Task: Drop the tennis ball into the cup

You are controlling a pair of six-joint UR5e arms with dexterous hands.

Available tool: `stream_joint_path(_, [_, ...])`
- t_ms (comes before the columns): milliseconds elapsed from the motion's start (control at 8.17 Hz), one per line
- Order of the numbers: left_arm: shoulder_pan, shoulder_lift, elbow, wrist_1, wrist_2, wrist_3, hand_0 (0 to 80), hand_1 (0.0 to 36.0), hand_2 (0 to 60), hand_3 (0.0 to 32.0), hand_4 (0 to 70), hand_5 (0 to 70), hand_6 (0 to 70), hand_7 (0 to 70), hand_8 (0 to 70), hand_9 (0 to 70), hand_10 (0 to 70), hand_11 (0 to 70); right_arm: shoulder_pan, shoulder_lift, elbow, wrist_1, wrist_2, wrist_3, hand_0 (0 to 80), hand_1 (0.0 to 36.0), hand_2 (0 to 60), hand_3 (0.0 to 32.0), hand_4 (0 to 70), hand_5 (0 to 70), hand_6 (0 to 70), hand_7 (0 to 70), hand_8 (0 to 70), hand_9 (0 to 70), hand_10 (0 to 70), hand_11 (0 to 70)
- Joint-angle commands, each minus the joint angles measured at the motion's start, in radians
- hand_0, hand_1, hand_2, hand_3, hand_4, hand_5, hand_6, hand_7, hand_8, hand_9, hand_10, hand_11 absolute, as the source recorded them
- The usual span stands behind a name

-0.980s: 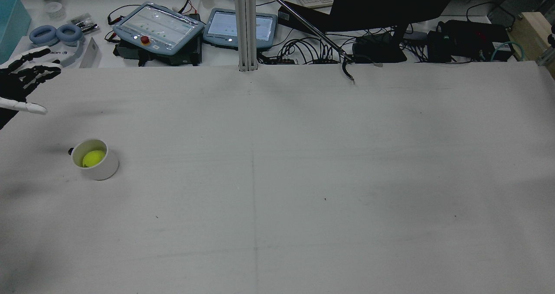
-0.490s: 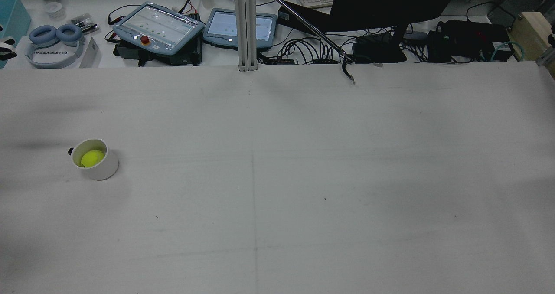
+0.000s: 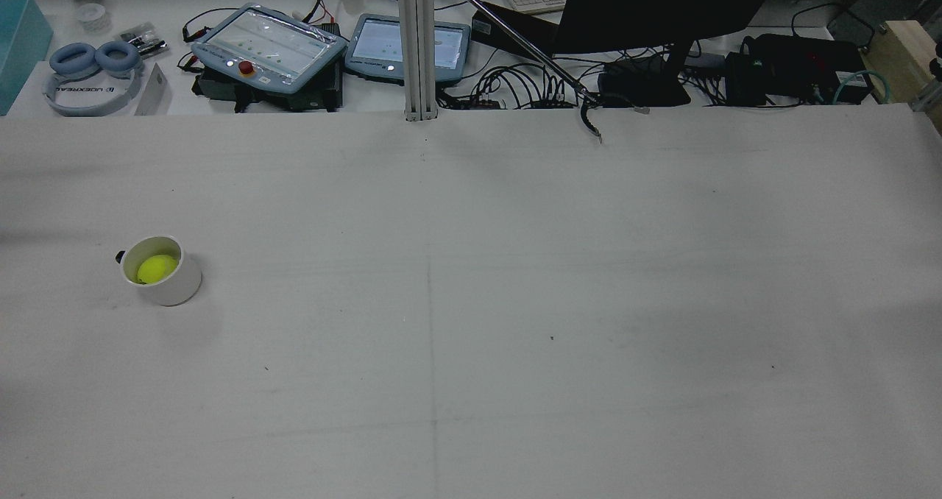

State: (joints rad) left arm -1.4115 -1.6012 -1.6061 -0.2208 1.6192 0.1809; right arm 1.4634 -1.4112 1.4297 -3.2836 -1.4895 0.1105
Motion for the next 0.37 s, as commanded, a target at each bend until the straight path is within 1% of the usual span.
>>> stream_joint_path(0, [-0.02, 0.0, 0.06, -0.036, 0.007, -0.044, 76.6, 27.5, 0.1, 0.0, 13.1, 16.5, 41.3, 21.2, 14.3, 14.2, 14.0, 23.4, 0.0, 0.0, 0.0, -0.001, 0.0, 0.0, 0.0, 0.0, 0.0, 0.0, 0.0, 0.0, 0.0, 0.0, 0.0, 0.0, 0.0, 0.0])
stream_joint_path(122, [-0.021, -0.002, 0.058, -0.031, 0.007, -0.044, 78.6, 28.0, 0.1, 0.0, 13.2, 16.3, 39.3, 21.7, 14.2, 14.6, 14.0, 23.4, 0.0, 0.002, 0.0, -0.001, 0.0, 0.0, 0.0, 0.0, 0.0, 0.0, 0.0, 0.0, 0.0, 0.0, 0.0, 0.0, 0.0, 0.0])
stream_joint_path(245, [-0.021, 0.0, 0.06, -0.031, 0.007, -0.044, 78.1, 27.1, 0.7, 0.0, 13.4, 18.9, 54.0, 19.0, 17.2, 14.2, 14.1, 23.5, 0.0, 0.002, 0.0, -0.001, 0.0, 0.0, 0.0, 0.0, 0.0, 0.0, 0.0, 0.0, 0.0, 0.0, 0.0, 0.0, 0.0, 0.0])
